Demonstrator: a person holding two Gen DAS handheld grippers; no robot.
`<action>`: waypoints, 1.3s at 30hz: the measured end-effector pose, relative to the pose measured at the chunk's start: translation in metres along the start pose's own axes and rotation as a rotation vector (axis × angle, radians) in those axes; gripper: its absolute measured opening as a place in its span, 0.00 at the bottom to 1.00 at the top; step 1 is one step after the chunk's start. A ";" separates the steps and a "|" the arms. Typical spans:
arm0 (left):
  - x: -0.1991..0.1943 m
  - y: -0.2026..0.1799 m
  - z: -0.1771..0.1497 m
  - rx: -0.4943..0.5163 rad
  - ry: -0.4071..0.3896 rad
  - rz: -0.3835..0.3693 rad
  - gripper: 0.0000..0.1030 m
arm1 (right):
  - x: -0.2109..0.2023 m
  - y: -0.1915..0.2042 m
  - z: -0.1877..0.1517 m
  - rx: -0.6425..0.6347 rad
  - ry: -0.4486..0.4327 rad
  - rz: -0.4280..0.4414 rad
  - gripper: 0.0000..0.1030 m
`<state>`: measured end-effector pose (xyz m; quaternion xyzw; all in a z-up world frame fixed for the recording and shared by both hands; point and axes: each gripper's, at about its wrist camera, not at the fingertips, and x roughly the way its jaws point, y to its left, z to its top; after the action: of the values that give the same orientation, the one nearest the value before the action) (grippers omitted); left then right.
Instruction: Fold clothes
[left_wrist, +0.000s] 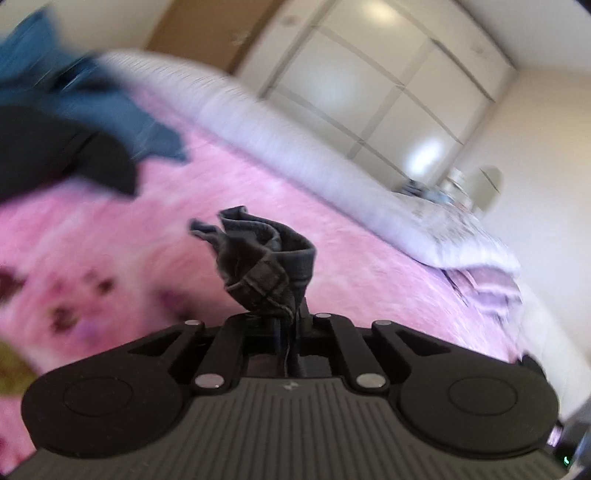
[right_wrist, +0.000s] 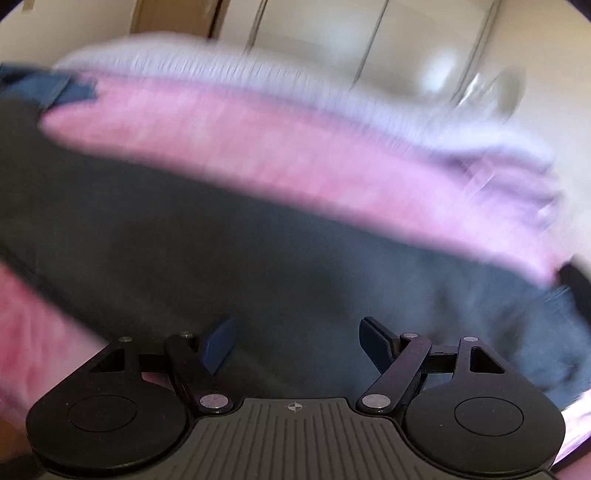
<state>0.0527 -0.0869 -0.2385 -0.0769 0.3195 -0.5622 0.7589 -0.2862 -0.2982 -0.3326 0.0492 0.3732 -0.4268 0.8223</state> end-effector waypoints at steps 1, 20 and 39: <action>0.001 -0.020 0.000 0.051 0.000 -0.020 0.03 | -0.007 -0.006 0.000 0.016 -0.021 -0.011 0.75; 0.132 -0.342 -0.207 0.931 0.379 -0.321 0.12 | -0.136 -0.161 -0.090 0.450 -0.140 -0.215 0.75; 0.075 -0.187 -0.097 0.597 0.266 -0.154 0.36 | -0.040 -0.145 -0.039 0.793 -0.084 0.328 0.75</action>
<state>-0.1409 -0.1977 -0.2552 0.1991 0.2301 -0.6919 0.6548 -0.4303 -0.3479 -0.3003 0.4025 0.1337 -0.4026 0.8112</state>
